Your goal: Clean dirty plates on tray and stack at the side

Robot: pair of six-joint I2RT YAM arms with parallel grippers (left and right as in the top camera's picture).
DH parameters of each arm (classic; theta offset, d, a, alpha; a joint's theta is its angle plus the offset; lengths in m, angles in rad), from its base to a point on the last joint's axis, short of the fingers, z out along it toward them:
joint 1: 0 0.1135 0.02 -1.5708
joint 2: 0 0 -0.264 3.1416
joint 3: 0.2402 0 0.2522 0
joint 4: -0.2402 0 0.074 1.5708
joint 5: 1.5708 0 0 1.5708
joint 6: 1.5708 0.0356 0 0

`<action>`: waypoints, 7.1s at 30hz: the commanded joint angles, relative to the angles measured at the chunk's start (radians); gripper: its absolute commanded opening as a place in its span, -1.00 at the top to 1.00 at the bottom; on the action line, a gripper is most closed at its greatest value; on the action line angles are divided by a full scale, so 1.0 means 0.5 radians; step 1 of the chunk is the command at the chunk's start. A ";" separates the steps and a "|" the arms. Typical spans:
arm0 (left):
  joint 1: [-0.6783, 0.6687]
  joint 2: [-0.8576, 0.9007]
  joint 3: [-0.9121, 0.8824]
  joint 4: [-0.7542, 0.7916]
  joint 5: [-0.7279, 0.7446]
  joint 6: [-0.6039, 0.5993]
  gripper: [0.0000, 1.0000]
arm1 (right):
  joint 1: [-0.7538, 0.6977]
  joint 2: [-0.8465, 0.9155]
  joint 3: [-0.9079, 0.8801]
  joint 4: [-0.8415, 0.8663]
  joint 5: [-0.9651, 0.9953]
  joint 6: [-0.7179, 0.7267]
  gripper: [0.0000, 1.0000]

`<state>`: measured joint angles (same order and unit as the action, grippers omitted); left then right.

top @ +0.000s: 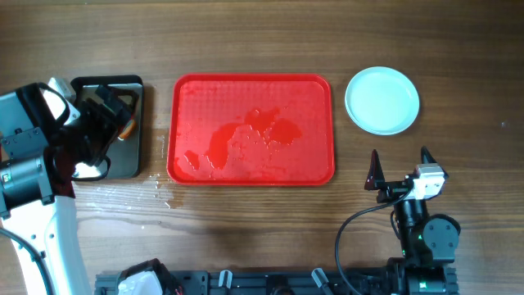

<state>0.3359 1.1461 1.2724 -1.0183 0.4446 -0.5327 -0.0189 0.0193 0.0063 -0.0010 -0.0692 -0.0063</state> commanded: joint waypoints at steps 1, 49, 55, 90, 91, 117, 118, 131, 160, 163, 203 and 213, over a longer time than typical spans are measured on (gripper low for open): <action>0.004 0.001 0.002 0.000 0.037 0.002 -1.00 | -0.012 -0.034 -0.002 0.002 0.034 -0.039 -0.99; -0.629 -1.959 -2.166 1.730 -0.293 0.377 -1.00 | -0.012 -0.031 -0.002 0.002 0.034 -0.039 -1.00; -0.629 -2.173 -2.445 2.019 -0.299 0.374 -1.00 | -0.012 -0.031 -0.002 0.002 0.034 -0.040 -1.00; -0.642 -2.287 -2.534 1.889 -0.688 1.209 -1.00 | -0.012 -0.031 -0.002 0.002 0.034 -0.040 -1.00; -0.642 -2.287 -2.534 1.884 -0.716 1.208 -1.00 | -0.012 -0.031 -0.002 0.002 0.034 -0.040 -1.00; -0.642 -2.287 -2.534 1.877 -0.818 1.207 -1.00 | -0.012 -0.031 -0.002 0.002 0.034 -0.040 -0.99; -0.642 -2.287 -2.534 1.877 -0.818 1.207 -1.00 | -0.012 -0.031 -0.002 0.002 0.034 -0.040 -1.00; -0.639 -2.287 -2.534 1.876 -0.826 1.154 -1.00 | -0.012 -0.031 -0.002 0.002 0.034 -0.040 -0.99; -0.641 -2.284 -2.534 1.884 -0.825 1.155 -1.00 | -0.012 -0.031 -0.002 0.002 0.034 -0.040 -1.00; -0.641 -2.284 -2.534 1.884 -0.825 1.155 -1.00 | -0.012 -0.031 -0.002 0.002 0.034 -0.040 -0.99; -0.641 -2.283 -2.534 1.884 -0.825 1.155 -1.00 | -0.012 -0.031 -0.002 0.002 0.034 -0.040 -0.99; -0.641 -2.283 -2.534 1.884 -0.824 1.155 -1.00 | -0.012 -0.031 -0.002 0.002 0.034 -0.040 -1.00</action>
<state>0.0196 0.0143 0.0101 -0.0708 0.0490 0.0475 -0.0189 0.0154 0.0063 -0.0025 -0.0658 -0.0135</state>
